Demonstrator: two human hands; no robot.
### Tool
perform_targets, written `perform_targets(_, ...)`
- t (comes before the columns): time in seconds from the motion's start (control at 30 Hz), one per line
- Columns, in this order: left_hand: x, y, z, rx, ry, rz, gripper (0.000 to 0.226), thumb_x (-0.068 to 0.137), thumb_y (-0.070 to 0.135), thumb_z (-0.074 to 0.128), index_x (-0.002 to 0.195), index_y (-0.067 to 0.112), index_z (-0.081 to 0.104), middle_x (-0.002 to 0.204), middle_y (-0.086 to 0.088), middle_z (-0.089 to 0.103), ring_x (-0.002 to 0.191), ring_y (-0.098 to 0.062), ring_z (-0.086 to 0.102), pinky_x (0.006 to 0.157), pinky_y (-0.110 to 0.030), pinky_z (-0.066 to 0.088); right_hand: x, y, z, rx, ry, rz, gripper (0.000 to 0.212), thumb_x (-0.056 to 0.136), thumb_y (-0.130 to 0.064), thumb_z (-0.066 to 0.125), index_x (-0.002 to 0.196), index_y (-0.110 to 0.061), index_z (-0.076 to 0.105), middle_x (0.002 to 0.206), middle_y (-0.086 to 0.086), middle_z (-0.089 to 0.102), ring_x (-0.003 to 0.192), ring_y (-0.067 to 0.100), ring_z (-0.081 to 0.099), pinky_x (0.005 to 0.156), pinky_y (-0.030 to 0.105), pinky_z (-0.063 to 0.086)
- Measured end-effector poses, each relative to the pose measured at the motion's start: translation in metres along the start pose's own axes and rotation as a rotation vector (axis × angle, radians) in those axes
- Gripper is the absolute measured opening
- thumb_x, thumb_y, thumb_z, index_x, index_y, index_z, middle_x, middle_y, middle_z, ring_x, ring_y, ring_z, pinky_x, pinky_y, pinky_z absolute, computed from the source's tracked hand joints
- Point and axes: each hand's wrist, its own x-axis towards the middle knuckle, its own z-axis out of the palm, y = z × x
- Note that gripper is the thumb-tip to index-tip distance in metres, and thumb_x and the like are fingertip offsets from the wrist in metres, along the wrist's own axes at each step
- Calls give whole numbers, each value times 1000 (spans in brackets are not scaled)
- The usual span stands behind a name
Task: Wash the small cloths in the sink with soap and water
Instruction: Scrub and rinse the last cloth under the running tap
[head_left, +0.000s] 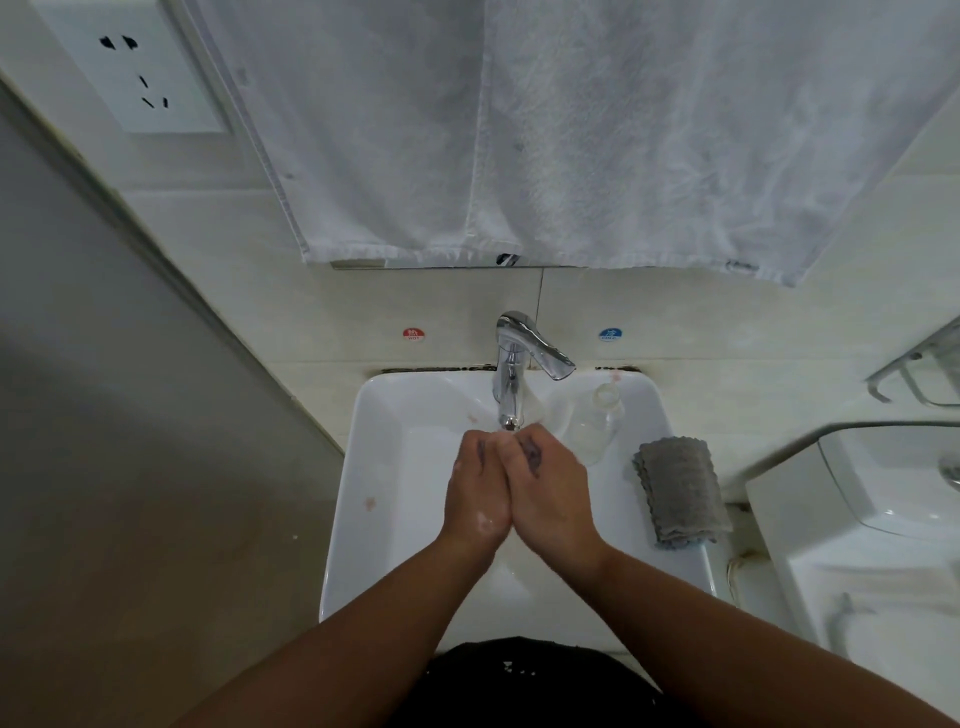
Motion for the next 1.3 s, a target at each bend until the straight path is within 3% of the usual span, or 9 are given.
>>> perform_targets(0.1,-12,-1,6,0,-110,71,24,103,41,41,89,28,54,82,4,64,74,-13,61,63,-33,50,19,6,-4,95,105,162,31,101,-46,51,87,-22,63,77,-6,67,75,12,66,69,30,52)
perform_targets(0.2,-5,0,3,36,-30,86,19,105,34,42,97,23,54,89,3,65,82,-14,64,71,-32,53,6,11,2,58,1,263,31,100,-47,47,87,-24,63,80,-4,69,77,15,68,75,41,58)
perform_targets(0.37,-4,0,3,-59,-43,-3,22,106,32,40,101,16,54,93,-6,65,89,-26,65,78,-43,55,4,2,0,27,17,44,26,101,-40,54,87,-21,62,77,-5,67,72,9,64,67,21,51)
perform_targets(0.53,-5,5,4,26,-59,114,21,106,33,40,96,24,56,87,2,64,80,-14,63,69,-30,52,11,10,2,104,53,243,30,102,-43,47,88,-22,63,80,-3,69,76,16,68,73,39,57)
perform_targets(0.7,1,2,5,-29,-35,25,28,105,42,39,98,22,56,90,-1,66,85,-18,66,74,-36,55,5,-2,-3,55,50,20,23,102,-38,53,89,-21,62,77,-6,66,72,5,64,63,12,47)
perform_targets(0.87,-8,2,7,-15,-91,128,20,104,35,43,91,25,55,84,2,64,77,-15,62,67,-35,52,15,9,-2,135,85,240,30,102,-43,48,88,-22,63,80,-3,68,76,13,66,74,37,54)
perform_targets(1.03,1,1,3,-43,-72,24,17,106,32,42,100,21,54,93,3,64,87,-18,64,74,-26,55,1,-3,-1,35,22,15,24,103,-39,51,90,-21,60,77,-7,65,71,3,62,63,14,46)
perform_targets(1.17,-15,2,6,-44,-161,117,21,107,35,39,96,23,54,82,2,63,71,-14,60,60,-31,49,24,6,-4,96,126,176,29,104,-41,47,91,-19,60,80,-3,65,74,13,63,70,30,50)
perform_targets(1.3,-4,5,0,13,-72,84,15,107,28,41,103,17,50,102,-4,64,89,-15,63,79,-32,52,1,12,3,-16,-27,125,25,104,-39,47,93,-20,58,82,-4,66,76,12,65,72,29,54)
